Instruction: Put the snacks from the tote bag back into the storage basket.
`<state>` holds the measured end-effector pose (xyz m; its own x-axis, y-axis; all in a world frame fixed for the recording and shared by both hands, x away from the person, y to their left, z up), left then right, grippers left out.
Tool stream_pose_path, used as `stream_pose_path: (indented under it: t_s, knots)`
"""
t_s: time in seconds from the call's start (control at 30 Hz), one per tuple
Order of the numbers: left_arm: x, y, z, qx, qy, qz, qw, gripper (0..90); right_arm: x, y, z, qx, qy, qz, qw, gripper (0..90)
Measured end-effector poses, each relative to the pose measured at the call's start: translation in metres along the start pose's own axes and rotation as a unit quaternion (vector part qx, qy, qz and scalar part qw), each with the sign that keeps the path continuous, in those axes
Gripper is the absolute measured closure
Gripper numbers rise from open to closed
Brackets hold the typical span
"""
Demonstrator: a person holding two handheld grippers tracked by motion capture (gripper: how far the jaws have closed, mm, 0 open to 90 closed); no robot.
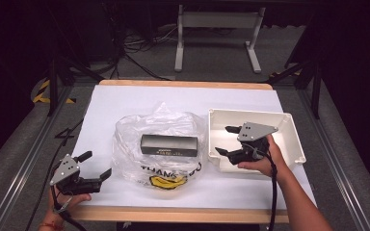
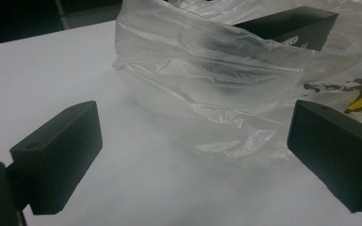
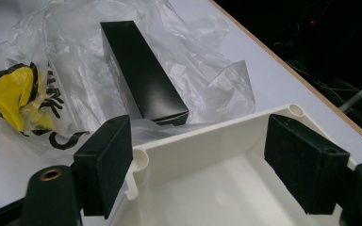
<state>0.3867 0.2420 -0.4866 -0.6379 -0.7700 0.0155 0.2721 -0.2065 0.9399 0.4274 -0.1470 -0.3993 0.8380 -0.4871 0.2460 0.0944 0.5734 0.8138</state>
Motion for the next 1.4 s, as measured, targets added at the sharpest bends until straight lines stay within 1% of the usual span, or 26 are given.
stream_pose_path:
  t_s: [0.2, 0.4, 0.47, 0.53, 0.77, 0.8, 0.87, 1.03, 1.07, 1.13, 1.17, 1.3, 1.33, 1.4]
  knots:
    - [0.0, 0.0, 0.001, 0.001, 0.001, -0.001, 1.0, 4.7, -0.002, 0.007, -0.01, -0.01, 0.009, 0.017, 0.9998, 25.3]
    - [0.002, -0.001, 0.002, -0.002, 0.001, -0.002, 1.0, 4.7, -0.004, 0.013, -0.022, -0.015, 0.025, 0.023, 0.9993, 25.4]
    - [0.002, -0.002, 0.003, -0.007, 0.001, -0.004, 1.0, 4.7, -0.005, 0.015, -0.027, -0.021, 0.033, 0.029, 0.9988, 25.4]
    - [0.002, -0.001, 0.004, 0.0, 0.002, -0.001, 1.0, 4.7, -0.006, 0.017, -0.032, -0.026, 0.038, 0.035, 0.9983, 25.9]
    - [0.003, -0.004, 0.01, -0.003, 0.006, 0.0, 1.0, 4.8, -0.011, 0.023, -0.051, -0.046, 0.061, 0.054, 0.9956, 26.5]
    - [0.003, -0.003, 0.011, 0.0, 0.007, -0.001, 1.0, 4.8, -0.011, 0.024, -0.054, -0.049, 0.064, 0.057, 0.9951, 26.6]
    - [0.003, -0.004, 0.014, -0.002, 0.009, 0.0, 1.0, 4.8, -0.014, 0.026, -0.059, -0.053, 0.073, 0.063, 0.9939, 27.0]
    - [0.004, -0.006, 0.019, 0.0, 0.014, 0.001, 0.9999, 4.8, -0.018, 0.028, -0.072, -0.073, 0.09, 0.075, 0.9904, 28.0]
    - [0.004, -0.006, 0.02, -0.001, 0.014, 0.001, 0.9999, 4.8, -0.019, 0.028, -0.074, -0.077, 0.097, 0.079, 0.9891, 28.5]
    - [0.004, -0.006, 0.021, 0.001, 0.016, 0.003, 0.9999, 4.8, -0.02, 0.028, -0.079, -0.085, 0.101, 0.085, 0.9877, 28.6]
    - [0.004, -0.006, 0.022, 0.001, 0.017, 0.003, 0.9999, 4.9, -0.021, 0.029, -0.081, -0.087, 0.107, 0.085, 0.9868, 28.9]
    - [0.004, -0.007, 0.025, 0.0, 0.021, 0.0, 0.9998, 4.9, -0.023, 0.028, -0.089, -0.1, 0.117, 0.092, 0.9837, 29.7]
    - [0.005, -0.007, 0.025, 0.001, 0.02, 0.001, 0.9998, 4.9, -0.023, 0.027, -0.092, -0.105, 0.116, 0.096, 0.9829, 29.7]
    - [0.005, -0.007, 0.026, 0.0, 0.022, 0.0, 0.9998, 5.0, -0.024, 0.025, -0.096, -0.116, 0.122, 0.1, 0.9806, 29.8]
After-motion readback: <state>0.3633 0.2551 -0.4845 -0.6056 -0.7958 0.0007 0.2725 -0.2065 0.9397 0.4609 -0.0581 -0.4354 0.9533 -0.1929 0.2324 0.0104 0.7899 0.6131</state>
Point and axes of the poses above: each handheld gripper's, and its own axes: z roughly backward along the jaws, y roughly out of its top, x roughly to its right, the point moved 10 cm from there along -z, roughly forward along the jaws
